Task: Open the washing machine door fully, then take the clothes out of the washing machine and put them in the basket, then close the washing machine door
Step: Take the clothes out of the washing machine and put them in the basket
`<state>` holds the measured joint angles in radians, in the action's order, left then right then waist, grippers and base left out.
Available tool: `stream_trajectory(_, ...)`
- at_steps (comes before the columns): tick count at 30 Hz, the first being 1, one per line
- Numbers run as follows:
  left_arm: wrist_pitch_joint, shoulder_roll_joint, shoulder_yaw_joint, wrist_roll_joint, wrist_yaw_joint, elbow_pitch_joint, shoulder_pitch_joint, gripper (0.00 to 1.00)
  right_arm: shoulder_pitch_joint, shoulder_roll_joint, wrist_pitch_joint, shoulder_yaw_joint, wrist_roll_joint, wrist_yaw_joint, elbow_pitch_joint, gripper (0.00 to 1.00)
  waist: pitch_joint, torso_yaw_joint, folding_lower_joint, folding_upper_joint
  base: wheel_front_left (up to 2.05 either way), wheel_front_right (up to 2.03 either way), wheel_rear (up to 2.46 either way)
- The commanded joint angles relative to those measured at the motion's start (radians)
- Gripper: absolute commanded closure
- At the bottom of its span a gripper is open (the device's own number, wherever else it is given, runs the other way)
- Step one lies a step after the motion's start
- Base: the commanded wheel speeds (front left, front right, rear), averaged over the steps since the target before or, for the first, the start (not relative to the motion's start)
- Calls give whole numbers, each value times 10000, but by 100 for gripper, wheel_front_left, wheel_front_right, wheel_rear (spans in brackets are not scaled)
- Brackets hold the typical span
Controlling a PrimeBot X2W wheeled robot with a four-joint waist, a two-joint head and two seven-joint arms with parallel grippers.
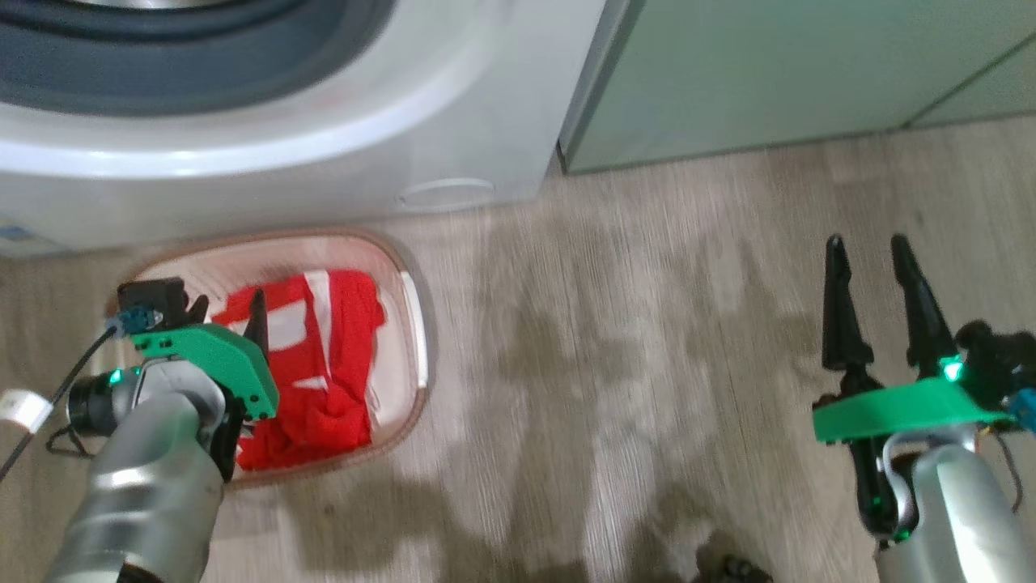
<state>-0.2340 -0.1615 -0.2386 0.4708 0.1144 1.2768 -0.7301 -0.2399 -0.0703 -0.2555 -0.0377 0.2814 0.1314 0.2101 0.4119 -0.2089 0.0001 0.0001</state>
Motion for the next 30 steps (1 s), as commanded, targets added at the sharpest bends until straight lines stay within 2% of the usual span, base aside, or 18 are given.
stream_trajectory(1,-177,-333,240,102,27,-256,114,0,225,-177,-63,-225,-79,-7,-231,0,-782,219,-1,-1,0,0,0)
stream_trajectory(3,-256,-388,288,134,83,-631,354,0,395,-207,-63,-236,-59,-7,-188,0,-1188,277,-1,-1,0,0,0)
stream_trajectory(10,-274,-717,1227,-312,49,-3677,2157,0,920,-244,-63,-334,-34,-7,-69,0,-2422,402,-1,-1,0,0,0)
stream_trajectory(19,-276,-361,2899,-954,-152,-6601,4750,0,1677,-337,-63,-212,9,-7,9,0,-3728,582,-1,-1,0,0,0)
stream_trajectory(30,-277,104,3720,-1672,-123,-8009,6342,0,2267,-281,-63,113,11,-7,-24,0,-4417,763,-1,-1,0,0,0)
